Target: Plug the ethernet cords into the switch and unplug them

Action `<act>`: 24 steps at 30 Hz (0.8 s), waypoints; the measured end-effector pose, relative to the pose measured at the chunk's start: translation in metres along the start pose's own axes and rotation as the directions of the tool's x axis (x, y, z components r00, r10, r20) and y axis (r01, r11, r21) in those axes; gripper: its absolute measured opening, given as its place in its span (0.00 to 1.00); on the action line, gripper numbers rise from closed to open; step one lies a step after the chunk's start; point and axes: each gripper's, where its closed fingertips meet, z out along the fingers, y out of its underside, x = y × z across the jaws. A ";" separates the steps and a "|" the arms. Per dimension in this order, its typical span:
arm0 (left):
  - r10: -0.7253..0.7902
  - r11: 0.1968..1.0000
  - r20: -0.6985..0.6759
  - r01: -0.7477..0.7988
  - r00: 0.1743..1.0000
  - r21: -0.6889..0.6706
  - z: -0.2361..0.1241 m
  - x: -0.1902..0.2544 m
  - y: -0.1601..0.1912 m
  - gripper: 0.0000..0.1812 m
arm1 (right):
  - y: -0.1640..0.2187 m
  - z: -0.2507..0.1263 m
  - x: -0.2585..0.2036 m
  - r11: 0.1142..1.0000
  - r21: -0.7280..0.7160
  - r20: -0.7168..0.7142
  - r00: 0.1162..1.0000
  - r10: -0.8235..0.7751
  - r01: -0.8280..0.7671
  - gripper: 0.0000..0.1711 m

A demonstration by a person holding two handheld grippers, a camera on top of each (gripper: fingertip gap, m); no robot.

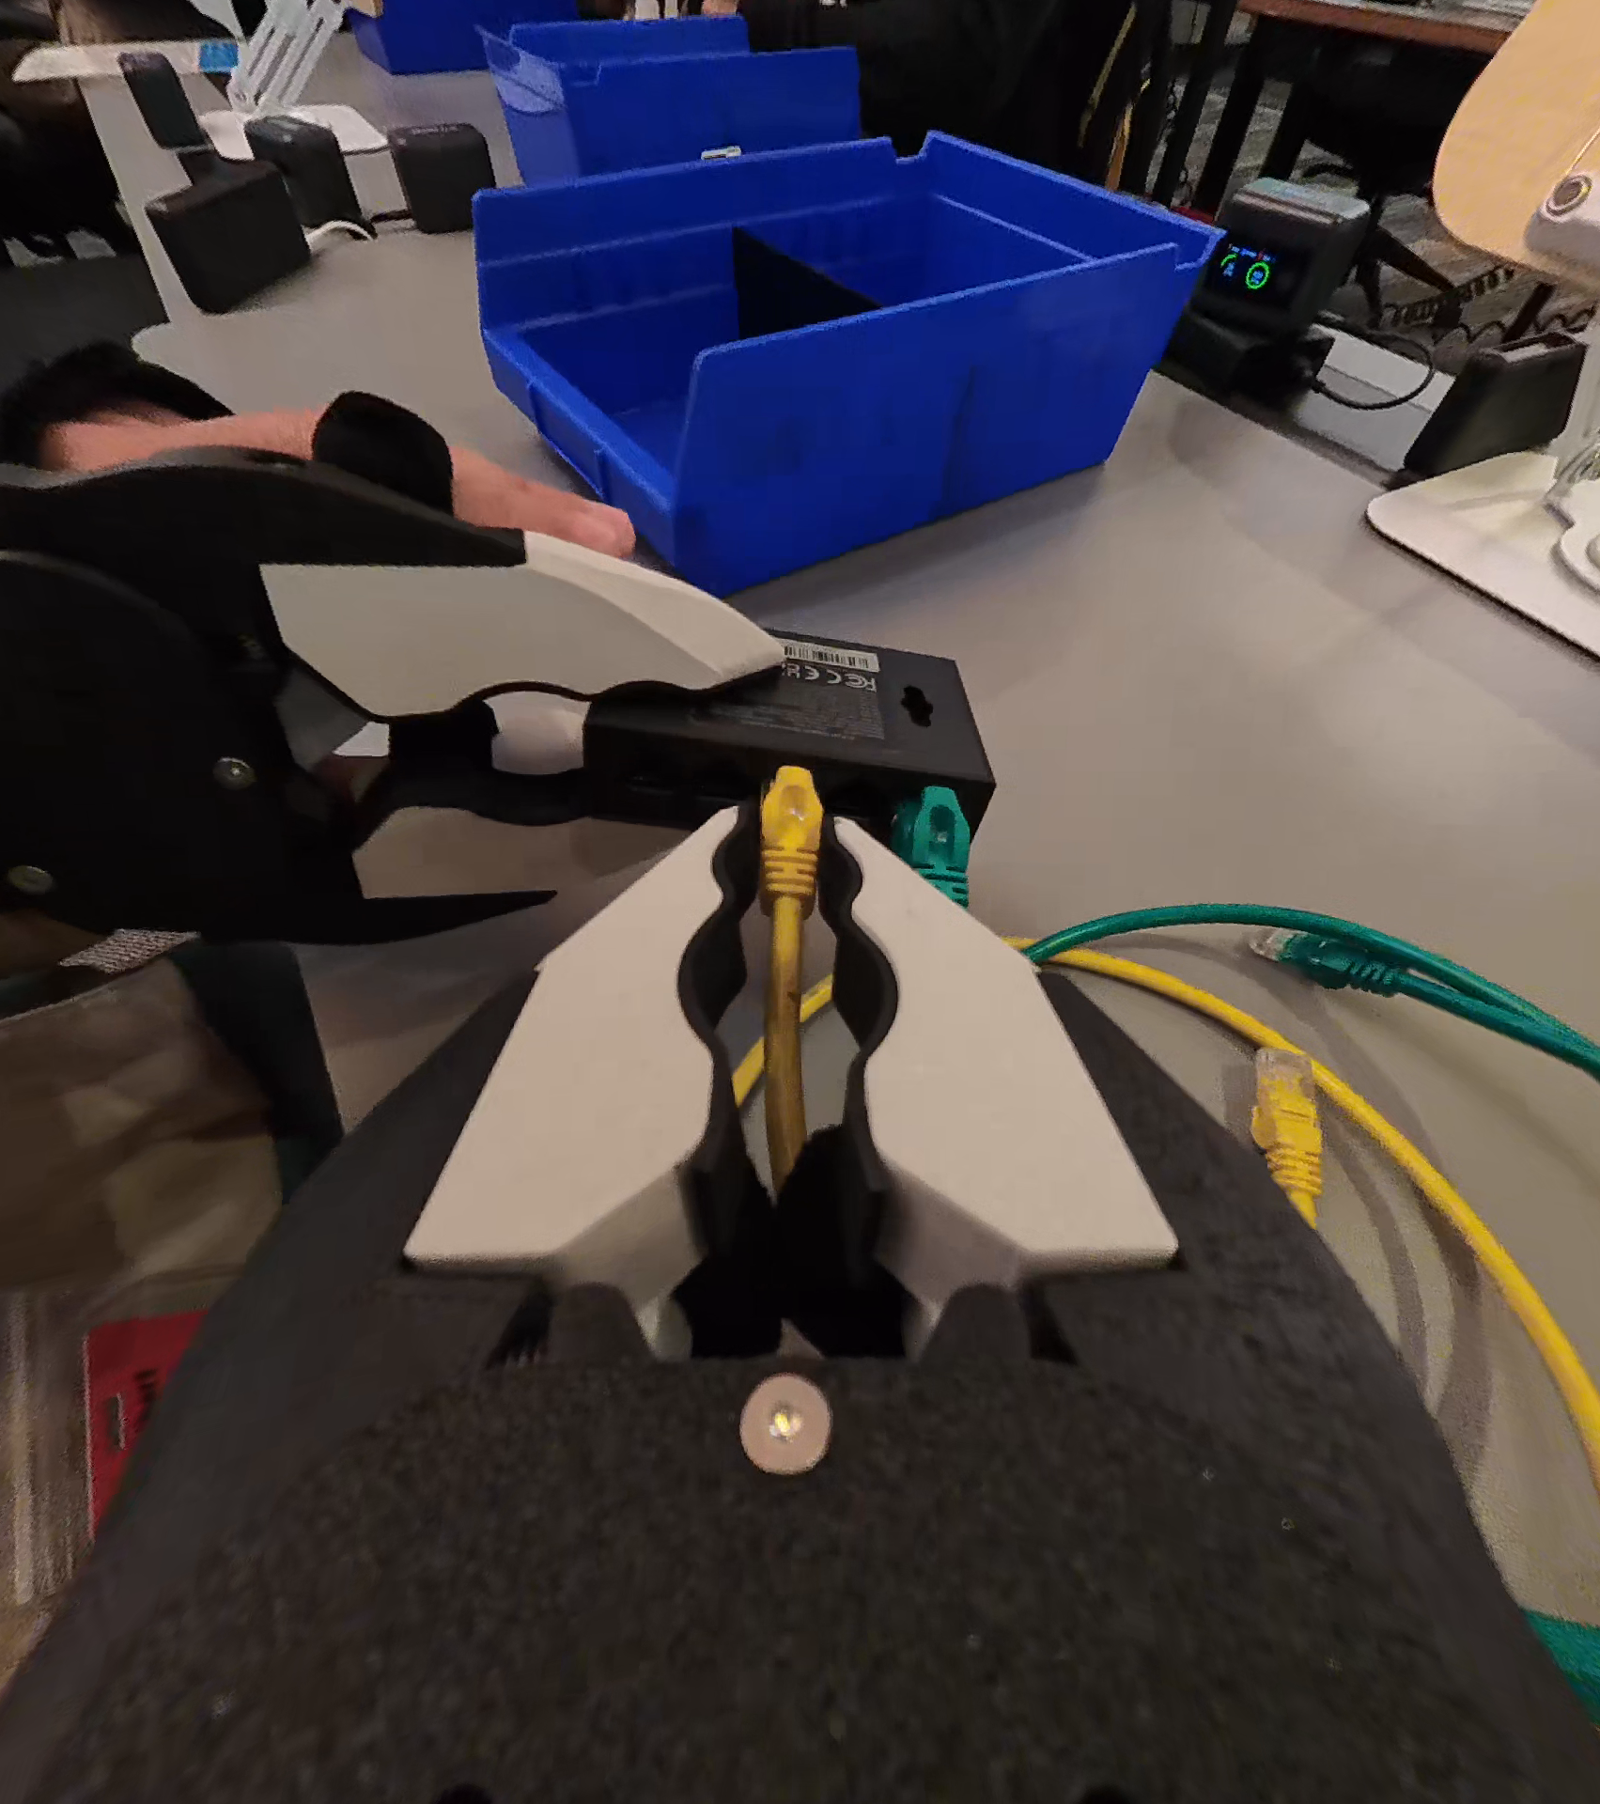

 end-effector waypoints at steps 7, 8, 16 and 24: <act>-0.368 0.928 -0.300 0.370 0.880 -0.052 -0.006 0.028 0.000 0.28 | 0.009 0.005 0.016 0.992 -0.075 -0.119 0.987 -0.108 0.100 0.07; -0.466 0.879 -0.337 0.471 0.818 -0.072 -0.010 0.029 0.000 0.31 | 0.009 0.003 0.022 0.994 -0.073 -0.131 0.987 -0.090 0.081 0.07; -0.877 0.279 -0.458 0.931 0.147 -0.235 -0.006 0.012 -0.002 0.44 | 0.010 0.005 0.021 0.998 -0.043 -0.137 0.989 -0.050 0.045 0.07; -0.871 0.270 -0.475 0.930 0.125 -0.250 0.000 0.016 -0.004 0.36 | 0.003 0.007 0.001 1.000 0.008 -0.092 0.996 0.022 -0.021 0.07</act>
